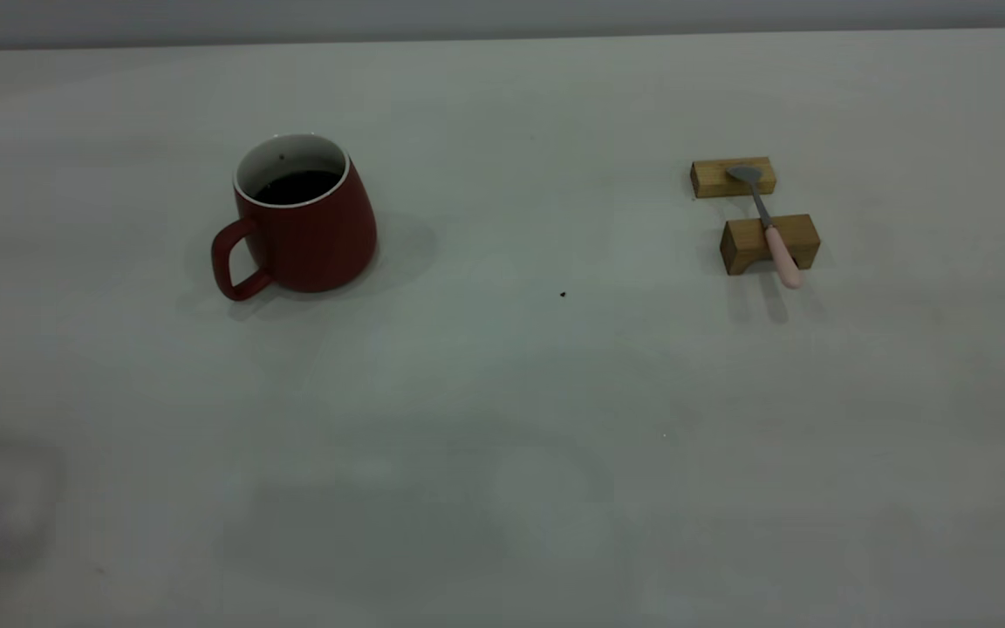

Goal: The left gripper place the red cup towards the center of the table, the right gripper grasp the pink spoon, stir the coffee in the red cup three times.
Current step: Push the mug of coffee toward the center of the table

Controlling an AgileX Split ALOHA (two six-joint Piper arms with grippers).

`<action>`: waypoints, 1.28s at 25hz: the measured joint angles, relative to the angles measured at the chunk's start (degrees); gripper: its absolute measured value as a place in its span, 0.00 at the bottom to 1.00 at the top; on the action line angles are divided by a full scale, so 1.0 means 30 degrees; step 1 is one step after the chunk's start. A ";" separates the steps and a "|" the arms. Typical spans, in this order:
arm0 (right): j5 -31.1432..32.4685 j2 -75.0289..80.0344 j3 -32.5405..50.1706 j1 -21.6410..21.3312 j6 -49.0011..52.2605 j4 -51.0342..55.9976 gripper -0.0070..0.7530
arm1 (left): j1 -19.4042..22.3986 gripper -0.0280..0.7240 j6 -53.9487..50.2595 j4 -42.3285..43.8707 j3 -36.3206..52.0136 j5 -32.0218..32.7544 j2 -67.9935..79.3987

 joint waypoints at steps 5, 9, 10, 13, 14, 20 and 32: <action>0.0000 0.0000 0.0000 0.0000 0.0000 0.0000 0.32 | 0.0000 0.58 0.0533 0.0017 -0.1390 -0.2891 0.5097; 0.0000 0.0000 0.0000 0.0000 0.0000 0.0000 0.32 | 0.0000 0.58 0.1752 0.0017 -0.3567 -0.3369 0.9213; 0.0000 0.0000 0.0000 0.0000 0.0000 0.0000 0.32 | 0.0000 0.58 0.2073 0.0017 -0.4145 -0.3422 1.0260; 0.0000 0.0000 0.0000 0.0000 0.0000 0.0000 0.32 | 0.0000 0.58 0.3081 0.0017 -0.6175 -0.3601 1.3064; 0.0000 0.0000 0.0000 0.0000 0.0000 0.0000 0.32 | 0.0000 0.58 0.3497 0.0017 -0.6873 -0.3642 1.4012; 0.0000 0.0000 0.0000 0.0000 0.0000 0.0000 0.32 | -0.0303 0.58 0.8918 0.0045 -1.0559 -0.3957 1.8822; 0.0000 0.0000 0.0000 0.0000 0.0000 0.0000 0.32 | -0.2343 0.58 1.7463 -0.0674 -1.5326 -0.4135 2.4466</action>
